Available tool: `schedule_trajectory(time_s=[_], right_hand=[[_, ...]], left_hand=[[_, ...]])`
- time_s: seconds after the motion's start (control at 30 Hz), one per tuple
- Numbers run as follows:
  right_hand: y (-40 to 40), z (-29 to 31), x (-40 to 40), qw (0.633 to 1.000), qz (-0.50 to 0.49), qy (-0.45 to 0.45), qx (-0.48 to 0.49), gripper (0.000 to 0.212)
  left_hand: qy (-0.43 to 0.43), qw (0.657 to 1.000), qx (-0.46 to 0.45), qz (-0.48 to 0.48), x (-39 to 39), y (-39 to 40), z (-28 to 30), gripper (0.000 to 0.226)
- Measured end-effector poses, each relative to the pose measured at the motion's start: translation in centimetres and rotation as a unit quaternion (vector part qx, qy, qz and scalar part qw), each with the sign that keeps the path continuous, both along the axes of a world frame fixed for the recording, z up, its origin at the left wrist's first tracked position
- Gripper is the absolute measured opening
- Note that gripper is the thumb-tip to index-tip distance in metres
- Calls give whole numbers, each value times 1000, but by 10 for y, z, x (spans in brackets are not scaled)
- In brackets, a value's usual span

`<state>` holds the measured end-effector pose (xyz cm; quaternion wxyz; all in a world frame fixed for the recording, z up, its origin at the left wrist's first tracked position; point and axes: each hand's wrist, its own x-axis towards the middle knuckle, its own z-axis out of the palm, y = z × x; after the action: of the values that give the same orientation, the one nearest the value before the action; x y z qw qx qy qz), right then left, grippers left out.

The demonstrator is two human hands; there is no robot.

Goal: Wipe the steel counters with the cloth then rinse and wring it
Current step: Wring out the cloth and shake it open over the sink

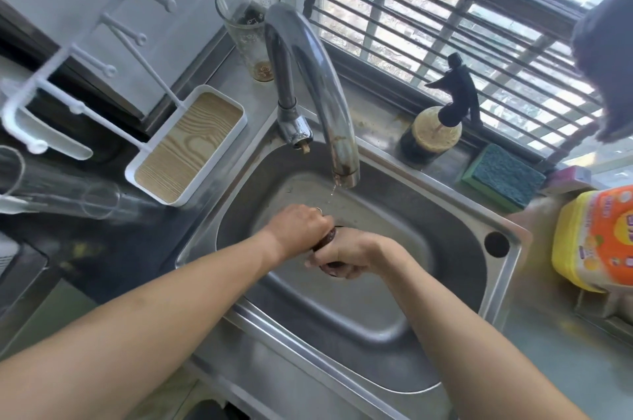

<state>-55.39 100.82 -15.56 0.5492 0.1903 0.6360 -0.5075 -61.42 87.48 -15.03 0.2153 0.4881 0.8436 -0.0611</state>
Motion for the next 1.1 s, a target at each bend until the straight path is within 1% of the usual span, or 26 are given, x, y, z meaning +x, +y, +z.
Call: schedule_trajectory(time_s=[0.03, 0.1, 0.17, 0.23, 0.33, 0.4, 0.47, 0.5, 0.53, 0.63, 0.73, 0.77, 0.8, 0.83, 0.87, 0.9, 0.93, 0.97, 1.0, 1.03, 1.07, 1.1], right_hand=[[-4, -1, -2, 997, 25, 31, 62, 33], [-11, -3, -5, 974, 84, 115, 176, 23], [-15, -7, -4, 945, 128, 181, 239, 13], [-15, -13, 1, 925, 144, 223, 270, 18], [-10, -21, 11, 890, 183, 277, 311, 23], [-9, -21, 16, 863, 207, 321, 331, 26], [-6, -22, 21, 840, 220, 367, 335, 25], [-6, -22, 23, 829, 225, 386, 336, 25], [-7, -22, 25, 819, 231, 403, 335, 28], [-10, -20, 34, 796, 261, 436, 328, 44], [-14, -21, 40, 783, 263, 454, 335, 40], [-16, -21, 39, 784, 259, 446, 345, 36], [-18, -23, 37, 792, 251, 428, 354, 32], [-19, -24, 33, 809, 238, 401, 359, 29], [-20, -27, 30, 834, 218, 363, 354, 30], [-19, -28, 26, 868, 181, 322, 333, 35], [-16, -28, 22, 907, 130, 276, 289, 42], [-11, -26, 20, 946, 65, 232, 218, 49], [-5, -22, 19, 974, -9, 188, 124, 51], [3, -15, 19, 986, -86, 141, 27, 52], [11, -11, 21, 983, -153, 85, -54, 58], [20, -7, 24, 972, -203, 33, -117, 67]], left_hand=[[-5, 1000, -26, 5, -1, 2, 2, 23], [-20, 998, -52, 23, -1, 6, 4, 24], [-34, 996, -63, 52, 1, 9, 5, 22], [-51, 992, -75, 94, 7, 14, 2, 23], [-115, 975, -95, 167, 17, 17, -3, 23], [-168, 964, -96, 180, 18, 18, -4, 23], [-232, 951, -107, 173, 15, 19, 0, 15], [-270, 938, -120, 179, 13, 18, 1, 7], [-310, 920, -136, 197, 12, 17, 2, 4], [-424, 842, -188, 276, 12, 12, 0, 12], [-499, 784, -191, 316, 12, 2, -3, 16], [-509, 776, -180, 327, 13, 0, -5, 16], [-502, 779, -164, 338, 14, -2, -7, 16], [-471, 802, -141, 341, 14, -3, -10, 15], [-419, 837, -110, 334, 15, -3, -14, 17], [-350, 880, -77, 312, 16, -3, -16, 18], [-277, 916, -49, 284, 16, -4, -15, 14], [-216, 943, -20, 253, 15, -5, -14, 8], [-170, 960, 6, 224, 14, -6, -12, 8], [-142, 970, 32, 194, 13, -9, -12, 11], [-122, 976, 68, 164, 12, -13, -11, 12], [-103, 978, 119, 134, 12, -17, -13, 10]])
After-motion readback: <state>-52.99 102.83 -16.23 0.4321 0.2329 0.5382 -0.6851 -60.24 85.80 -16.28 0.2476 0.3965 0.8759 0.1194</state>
